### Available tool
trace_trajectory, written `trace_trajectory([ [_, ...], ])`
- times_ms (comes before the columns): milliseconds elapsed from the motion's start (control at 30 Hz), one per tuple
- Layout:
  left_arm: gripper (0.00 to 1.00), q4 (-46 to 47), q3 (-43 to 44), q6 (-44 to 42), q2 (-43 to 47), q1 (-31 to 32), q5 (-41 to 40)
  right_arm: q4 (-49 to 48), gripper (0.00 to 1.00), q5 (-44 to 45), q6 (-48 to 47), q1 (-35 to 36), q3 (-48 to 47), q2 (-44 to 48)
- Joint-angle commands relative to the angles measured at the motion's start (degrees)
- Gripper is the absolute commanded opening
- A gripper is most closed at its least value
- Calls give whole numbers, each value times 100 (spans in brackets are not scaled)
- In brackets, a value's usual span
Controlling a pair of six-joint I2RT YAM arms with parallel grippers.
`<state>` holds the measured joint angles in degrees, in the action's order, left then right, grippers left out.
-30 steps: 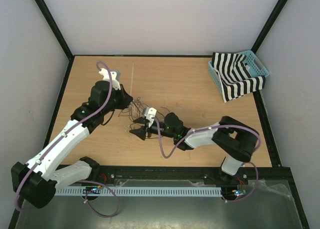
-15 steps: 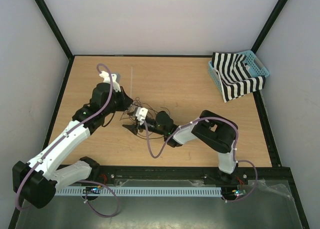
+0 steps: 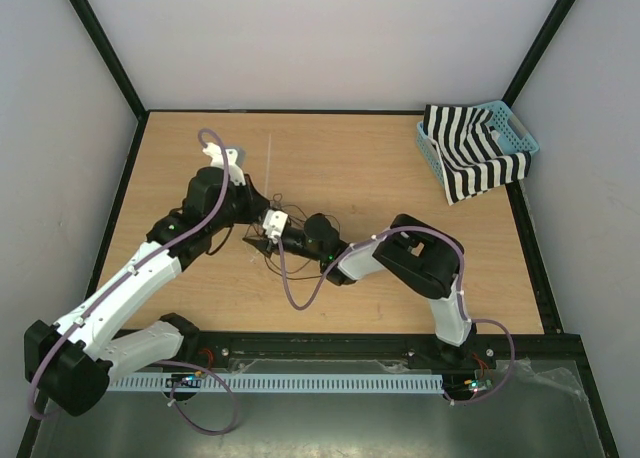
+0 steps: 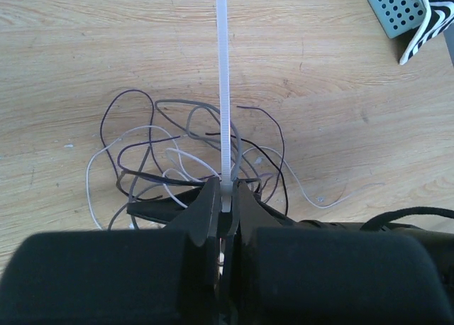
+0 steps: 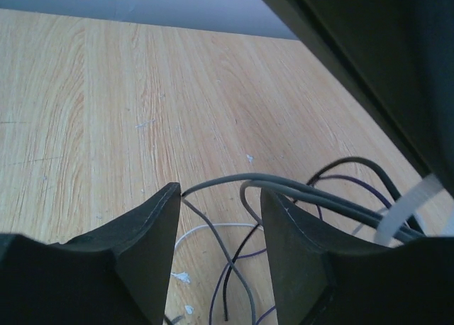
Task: Zip-tie the wires
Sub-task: Adjust the cable at the center of the board.
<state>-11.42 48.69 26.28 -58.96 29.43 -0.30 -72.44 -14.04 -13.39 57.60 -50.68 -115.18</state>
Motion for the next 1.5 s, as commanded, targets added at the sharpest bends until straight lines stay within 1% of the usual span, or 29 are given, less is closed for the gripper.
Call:
trace_trajectory([
  [0,0,177,7,68,-28,89,3,248,55,-394,-162,-86,-297,-99],
  [133,0,178,46,29,-45,124,-46,525,39,-572,-181,-93,-381,-115],
  [167,0,176,57,20,-45,127,-61,564,37,-603,-163,-92,-371,-108],
  [300,0,175,71,-28,-11,125,-121,594,37,-685,-108,-95,-225,-67],
  [367,0,174,89,-43,0,129,-126,600,32,-682,-105,-95,-187,-58],
  [433,0,169,100,-38,-1,126,-111,636,19,-687,-103,-94,-194,-73],
  [500,0,170,114,-44,-14,125,-113,686,2,-704,-79,-91,-213,-76],
  [533,0,171,123,-66,-19,125,-123,718,0,-724,-58,-94,-218,-69],
  [733,0,94,353,-284,-68,94,-204,785,0,-737,248,-79,194,187],
  [933,0,35,616,-364,-133,14,-112,1107,0,-650,617,28,721,474],
  [1167,0,41,743,-391,-165,-18,-58,1077,0,-646,940,298,1230,580],
  [1300,0,39,757,-389,-170,-17,-17,923,0,-636,1048,320,1300,538],
  [1467,0,42,765,-396,-199,-33,-32,1236,0,-705,995,335,1106,502],
])
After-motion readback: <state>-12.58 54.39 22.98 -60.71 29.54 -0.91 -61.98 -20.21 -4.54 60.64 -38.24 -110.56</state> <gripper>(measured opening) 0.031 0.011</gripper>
